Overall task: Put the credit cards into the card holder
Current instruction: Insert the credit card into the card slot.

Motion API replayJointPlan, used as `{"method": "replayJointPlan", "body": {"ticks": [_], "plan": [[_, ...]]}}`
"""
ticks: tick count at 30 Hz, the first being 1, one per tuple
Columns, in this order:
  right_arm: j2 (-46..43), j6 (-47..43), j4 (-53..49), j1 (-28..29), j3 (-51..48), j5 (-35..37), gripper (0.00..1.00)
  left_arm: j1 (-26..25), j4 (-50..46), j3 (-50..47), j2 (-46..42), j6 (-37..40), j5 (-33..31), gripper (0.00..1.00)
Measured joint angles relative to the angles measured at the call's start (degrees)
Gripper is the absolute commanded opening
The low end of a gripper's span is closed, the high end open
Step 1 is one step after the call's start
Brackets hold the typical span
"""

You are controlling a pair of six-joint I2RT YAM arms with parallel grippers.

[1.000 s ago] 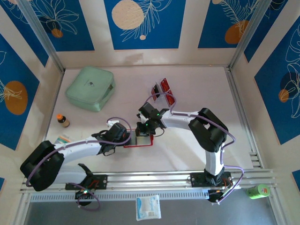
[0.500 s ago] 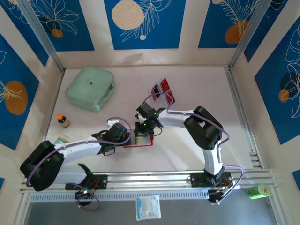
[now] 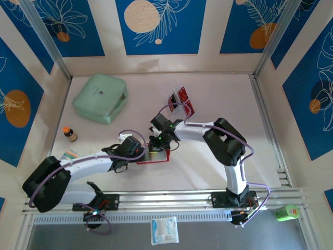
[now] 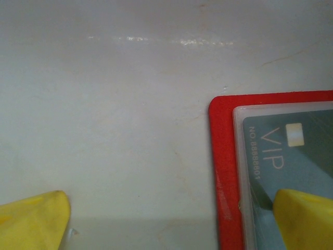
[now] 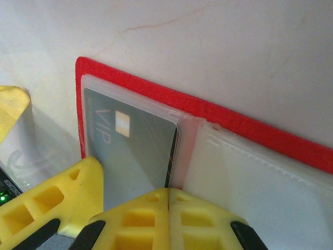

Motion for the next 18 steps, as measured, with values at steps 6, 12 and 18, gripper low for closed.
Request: {"method": "replayJointPlan", "body": {"ticks": [6,12,18], "plan": [[-1.6,0.0,-1.0,-0.2,-0.2,0.0,0.0,0.0,-0.7,0.5,0.0,0.0,0.0,1.0],[-8.0,-0.1,-1.9,-1.7,-1.2,0.7,0.06,0.0,-0.8,0.5,0.0,0.0,0.0,1.0],[-13.8,-1.6,-4.2,-3.8,-2.7,4.0,0.16,0.0,-1.0,0.7,0.0,0.2,0.0,1.0]]}}
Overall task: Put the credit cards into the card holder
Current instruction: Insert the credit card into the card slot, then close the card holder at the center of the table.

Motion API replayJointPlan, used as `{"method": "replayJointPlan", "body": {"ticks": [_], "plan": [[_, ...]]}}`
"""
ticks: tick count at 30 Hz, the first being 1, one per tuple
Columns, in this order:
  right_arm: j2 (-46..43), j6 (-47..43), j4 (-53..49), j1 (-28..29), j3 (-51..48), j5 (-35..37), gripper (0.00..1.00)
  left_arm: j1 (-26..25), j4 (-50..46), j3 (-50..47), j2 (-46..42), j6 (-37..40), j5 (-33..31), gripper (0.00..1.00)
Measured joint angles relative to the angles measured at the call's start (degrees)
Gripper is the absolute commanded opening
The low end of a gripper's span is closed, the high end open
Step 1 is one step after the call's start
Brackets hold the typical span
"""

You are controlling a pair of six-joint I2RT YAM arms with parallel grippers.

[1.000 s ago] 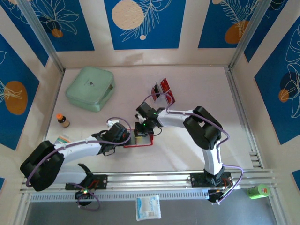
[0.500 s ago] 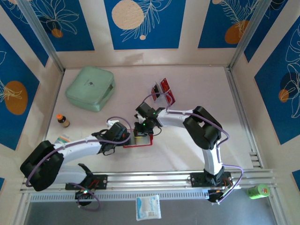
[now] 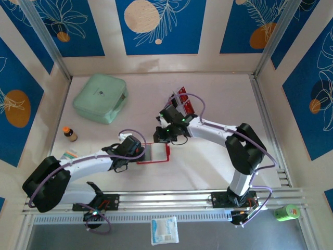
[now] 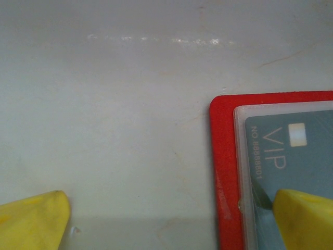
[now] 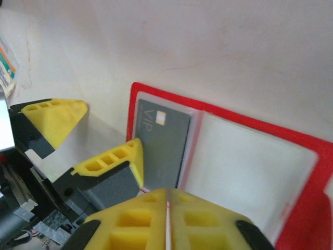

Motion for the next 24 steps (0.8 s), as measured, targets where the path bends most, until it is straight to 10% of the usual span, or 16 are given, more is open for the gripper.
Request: {"method": "replayJointPlan", "body": {"ticks": [14,24], "plan": [[-6.6,-4.0,-5.9,-0.9,-5.0,8.6,0.47,0.0,-2.2,1.8,-0.8,1.5,0.0,1.0],[-5.4,-3.9,-4.6,-0.9,-7.7,8.9,0.37,0.0,-3.2,5.2,-1.5,2.9,1.1,1.0]]}}
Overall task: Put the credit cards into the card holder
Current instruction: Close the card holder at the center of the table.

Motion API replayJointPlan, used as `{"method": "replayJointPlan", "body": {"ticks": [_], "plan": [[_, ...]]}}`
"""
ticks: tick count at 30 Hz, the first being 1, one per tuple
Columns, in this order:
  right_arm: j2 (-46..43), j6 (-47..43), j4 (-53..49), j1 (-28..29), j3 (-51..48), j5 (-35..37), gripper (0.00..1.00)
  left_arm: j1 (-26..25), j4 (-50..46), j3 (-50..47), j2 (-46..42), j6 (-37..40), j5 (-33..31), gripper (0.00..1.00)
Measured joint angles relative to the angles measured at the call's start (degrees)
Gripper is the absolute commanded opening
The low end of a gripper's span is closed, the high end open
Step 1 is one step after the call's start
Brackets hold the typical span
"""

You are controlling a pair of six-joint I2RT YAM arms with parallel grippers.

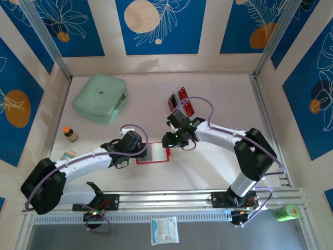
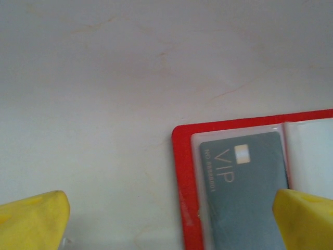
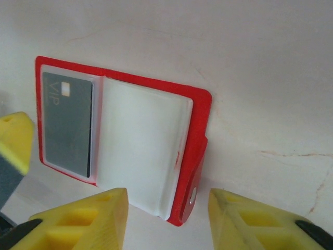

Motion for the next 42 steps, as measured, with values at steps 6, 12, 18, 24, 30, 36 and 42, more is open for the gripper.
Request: {"method": "replayJointPlan", "body": {"ticks": [6,12,18,24,30,36,42], "plan": [[0.9,0.8,1.0,-0.6,-3.3,0.0,0.05,0.3,2.1,0.9,0.2,1.3,4.5,1.0],[0.4,1.0,2.8,-1.9,-6.0,-0.2,0.0,0.5,6.5,0.9,2.5,1.7,9.2,1.0],[-1.9,1.0,4.9,-3.3,-9.2,-0.9,0.0,0.8,10.3,0.9,4.8,2.6,12.1,1.0],[-2.4,1.0,6.1,-4.2,-9.9,-1.7,0.0,0.9,12.4,0.8,5.2,2.9,12.7,1.0],[-2.5,1.0,6.5,-4.4,-10.0,-2.0,0.0,1.1,13.3,0.8,6.8,3.0,12.9,1.0],[-2.5,1.0,6.6,-4.4,-10.0,-2.0,0.0,1.3,13.9,0.7,7.7,3.0,12.9,1.0],[-2.5,1.0,6.6,-4.4,-10.0,-2.1,0.0,1.6,14.6,0.5,9.2,3.0,12.9,1.0]]}}
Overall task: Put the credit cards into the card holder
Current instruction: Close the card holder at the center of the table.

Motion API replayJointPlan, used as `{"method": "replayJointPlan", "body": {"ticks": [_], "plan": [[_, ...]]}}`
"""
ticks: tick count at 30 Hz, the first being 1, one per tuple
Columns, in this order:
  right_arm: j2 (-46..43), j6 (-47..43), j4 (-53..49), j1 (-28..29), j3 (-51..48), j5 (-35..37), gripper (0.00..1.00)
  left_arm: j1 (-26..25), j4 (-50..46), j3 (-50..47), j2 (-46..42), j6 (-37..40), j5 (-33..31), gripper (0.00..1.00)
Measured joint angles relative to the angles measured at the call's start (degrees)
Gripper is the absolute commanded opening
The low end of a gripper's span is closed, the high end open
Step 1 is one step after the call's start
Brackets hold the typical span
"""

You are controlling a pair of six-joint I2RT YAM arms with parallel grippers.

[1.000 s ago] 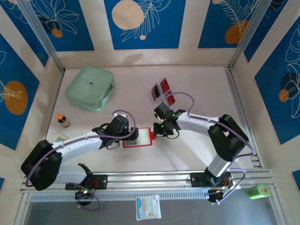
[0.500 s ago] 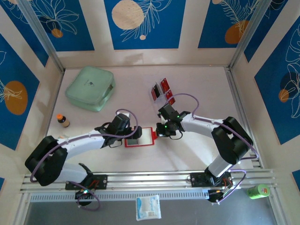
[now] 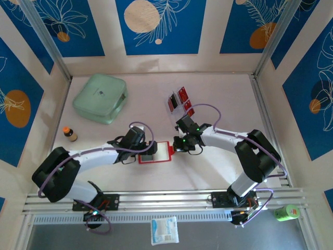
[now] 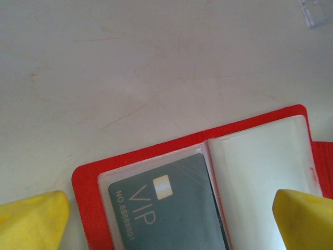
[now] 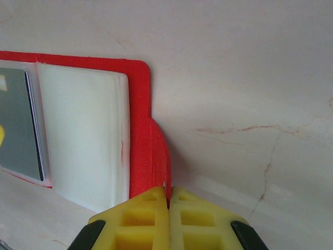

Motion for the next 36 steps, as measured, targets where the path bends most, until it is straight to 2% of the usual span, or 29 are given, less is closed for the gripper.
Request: {"method": "replayJointPlan", "body": {"ticks": [22,36], "plan": [[0.0,0.0,0.5,0.0,0.0,-1.1,0.0,0.4,1.5,0.0,1.8,1.1,1.3,1.0],[0.0,0.0,0.9,0.0,0.0,-1.4,0.0,0.4,7.9,0.0,-3.8,-0.8,10.4,1.0]]}}
